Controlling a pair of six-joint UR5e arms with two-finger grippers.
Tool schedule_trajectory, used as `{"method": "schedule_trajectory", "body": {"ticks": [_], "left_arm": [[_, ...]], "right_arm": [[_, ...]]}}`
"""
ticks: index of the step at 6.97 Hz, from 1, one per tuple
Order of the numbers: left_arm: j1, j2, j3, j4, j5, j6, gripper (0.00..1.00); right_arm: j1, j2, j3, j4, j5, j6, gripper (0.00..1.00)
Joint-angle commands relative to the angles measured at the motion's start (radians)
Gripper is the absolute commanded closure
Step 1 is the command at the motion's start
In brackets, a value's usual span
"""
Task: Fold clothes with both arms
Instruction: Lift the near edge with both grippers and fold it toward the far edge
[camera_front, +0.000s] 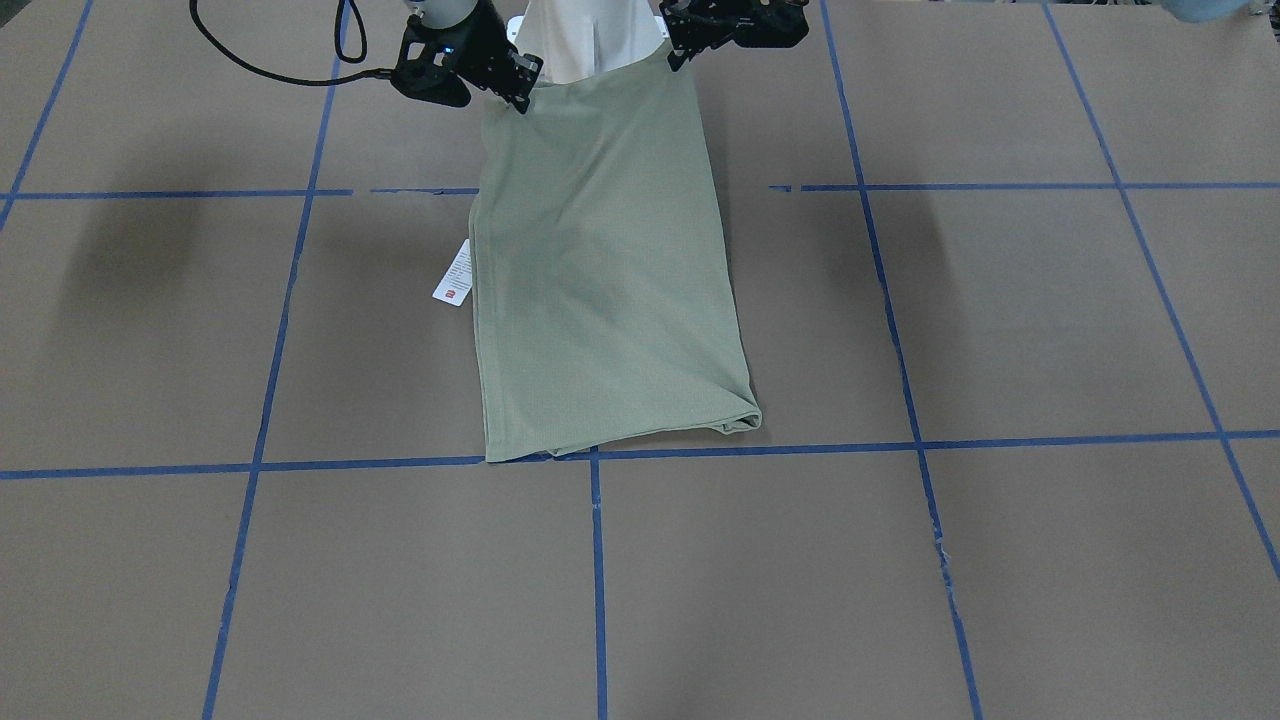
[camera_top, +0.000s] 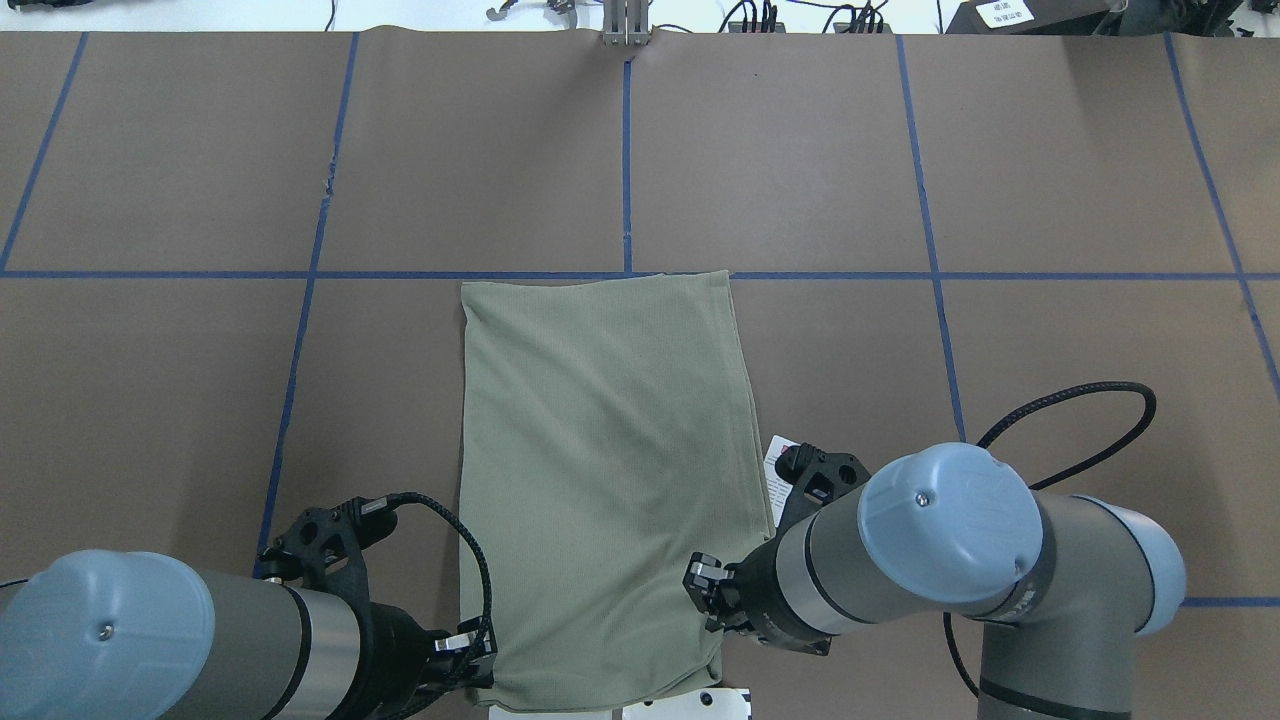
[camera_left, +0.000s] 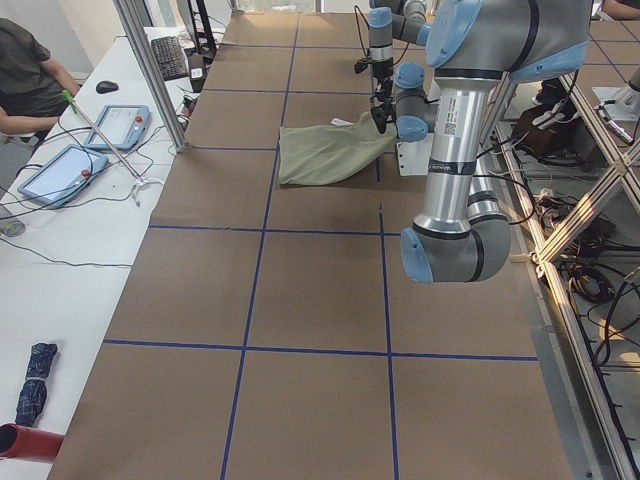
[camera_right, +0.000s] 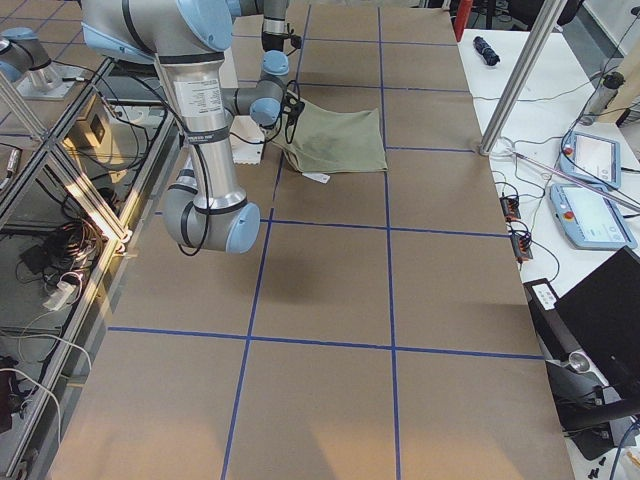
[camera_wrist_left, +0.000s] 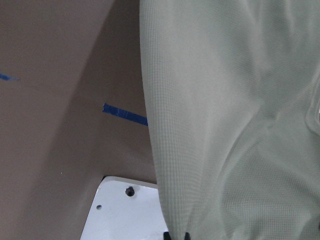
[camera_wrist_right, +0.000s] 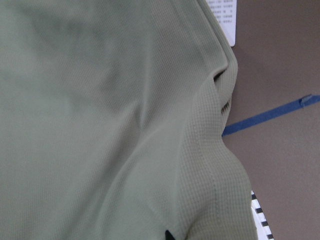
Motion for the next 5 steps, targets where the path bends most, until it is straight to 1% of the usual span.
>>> {"method": "schedule_trajectory", "body": {"ticks": [1, 2, 3, 4, 5], "left_arm": [[-0.119, -0.033, 0.045, 0.002, -0.005, 0.040, 1.00], [-0.221, -0.101, 0.118, 0.010, -0.010, 0.060, 1.00], [-0.293, -0.144, 0.216, -0.001, -0.052, 0.063, 1.00], [-0.332, -0.182, 0.282, -0.004, -0.056, 0.086, 1.00], [-0.355, -0.187, 0.304, -0.006, -0.056, 0.107, 1.00]], "right_arm": [[0.106, 0.077, -0.090, 0.003, -0.039, -0.014, 1.00], [0.134, 0.120, -0.140, 0.004, -0.056, -0.037, 1.00], [0.167, 0.168, -0.214, 0.012, -0.072, -0.072, 1.00], [0.216, 0.203, -0.279, 0.012, -0.072, -0.082, 1.00], [0.253, 0.257, -0.345, 0.012, -0.069, -0.089, 1.00]]}}
